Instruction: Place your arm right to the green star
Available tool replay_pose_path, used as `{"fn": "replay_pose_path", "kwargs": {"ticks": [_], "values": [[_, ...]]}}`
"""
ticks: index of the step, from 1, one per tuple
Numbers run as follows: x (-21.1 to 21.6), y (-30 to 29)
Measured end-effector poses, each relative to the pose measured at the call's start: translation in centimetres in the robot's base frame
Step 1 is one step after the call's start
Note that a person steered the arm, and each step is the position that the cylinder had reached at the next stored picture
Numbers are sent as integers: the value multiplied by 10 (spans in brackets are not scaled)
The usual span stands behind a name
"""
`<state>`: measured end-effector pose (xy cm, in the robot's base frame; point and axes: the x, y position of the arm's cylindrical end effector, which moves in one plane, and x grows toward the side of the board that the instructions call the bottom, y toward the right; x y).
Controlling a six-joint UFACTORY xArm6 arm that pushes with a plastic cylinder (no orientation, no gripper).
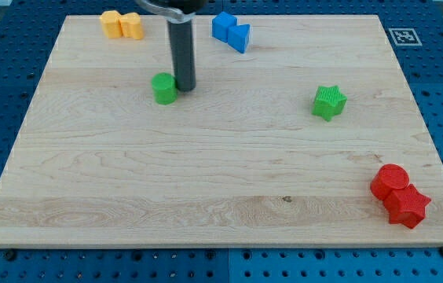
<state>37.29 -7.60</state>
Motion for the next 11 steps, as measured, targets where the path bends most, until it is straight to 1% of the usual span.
{"fn": "replay_pose_path", "kwargs": {"ticks": [1,2,3,4,5,6,7,8,9,10,11], "values": [[-2,-36],[-4,-36],[-46,15],[-78,64],[-62,82],[-28,86],[-17,129],[-12,193],[-4,269],[31,305],[44,305]]}}
